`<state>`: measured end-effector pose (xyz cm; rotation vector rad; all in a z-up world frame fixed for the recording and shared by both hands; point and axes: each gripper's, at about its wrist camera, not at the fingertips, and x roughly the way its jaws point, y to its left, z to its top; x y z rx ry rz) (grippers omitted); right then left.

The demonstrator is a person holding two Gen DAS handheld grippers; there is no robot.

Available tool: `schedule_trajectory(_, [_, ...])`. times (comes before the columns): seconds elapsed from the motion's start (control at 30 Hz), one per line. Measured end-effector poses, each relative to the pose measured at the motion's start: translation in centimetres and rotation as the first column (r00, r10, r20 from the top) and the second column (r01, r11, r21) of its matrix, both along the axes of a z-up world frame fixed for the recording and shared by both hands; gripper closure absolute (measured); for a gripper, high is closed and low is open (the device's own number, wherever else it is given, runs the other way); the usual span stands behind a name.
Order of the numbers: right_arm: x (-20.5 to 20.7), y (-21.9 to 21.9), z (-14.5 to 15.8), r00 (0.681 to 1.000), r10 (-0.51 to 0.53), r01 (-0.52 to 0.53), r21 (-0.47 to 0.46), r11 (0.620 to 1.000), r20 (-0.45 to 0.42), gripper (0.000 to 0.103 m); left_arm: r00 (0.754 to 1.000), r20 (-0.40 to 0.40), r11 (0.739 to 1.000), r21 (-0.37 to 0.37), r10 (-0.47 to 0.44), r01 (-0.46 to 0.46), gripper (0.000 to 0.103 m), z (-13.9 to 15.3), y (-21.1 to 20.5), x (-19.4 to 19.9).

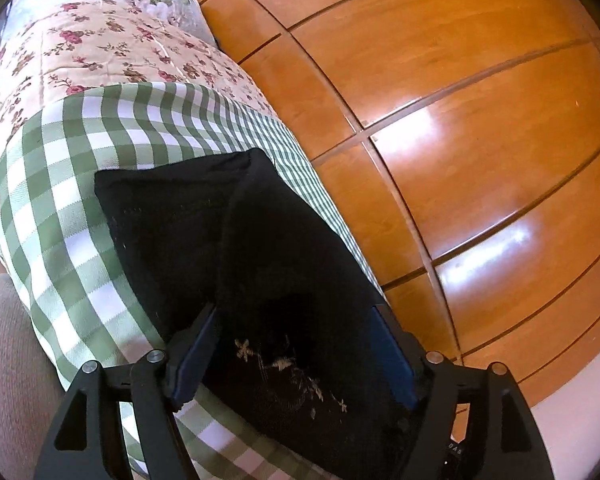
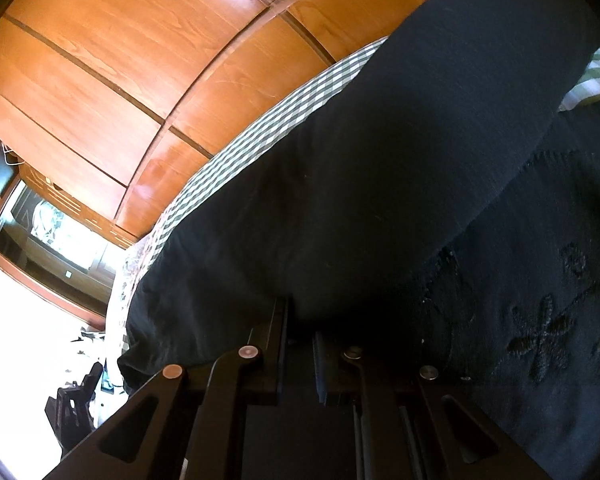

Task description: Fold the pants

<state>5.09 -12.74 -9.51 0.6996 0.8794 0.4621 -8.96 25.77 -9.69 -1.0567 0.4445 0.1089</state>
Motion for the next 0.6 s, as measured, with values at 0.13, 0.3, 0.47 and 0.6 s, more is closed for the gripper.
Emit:
schedule_trajectory(0.13, [0.0,-0.1,0.0,1.0,-0.002,0.002,0.005,1.0,-0.002,0.092,1.0,-0.018,0.999,-0.028,0.016,-0.016,0.027,-0.3,-0.4,-0.4])
schedule_trajectory(0.3, [-0.1,0.0,0.0,1.0,-0.005,0.005,0.007,1.0,-0.004,0.092,0.999,-0.041,1.0,-0.019,0.024,-0.025,0.027,0.1,-1.0,0.0])
schedule_trajectory(0.47, [-0.2,-0.2,0.2,1.0,-0.016,0.016,0.018,1.0,-0.005,0.092,0.996,-0.061,0.998,-0.026,0.062,-0.064,0.027,0.3,-0.8,1.3])
schedule_trajectory(0.6, [-0.4,-0.6,0.4,0.999,-0.034,0.034,0.022,0.999,0.003,0.092,0.992,-0.064,0.988,-0.1,0.108,-0.114,0.029,0.3,0.7,2.5])
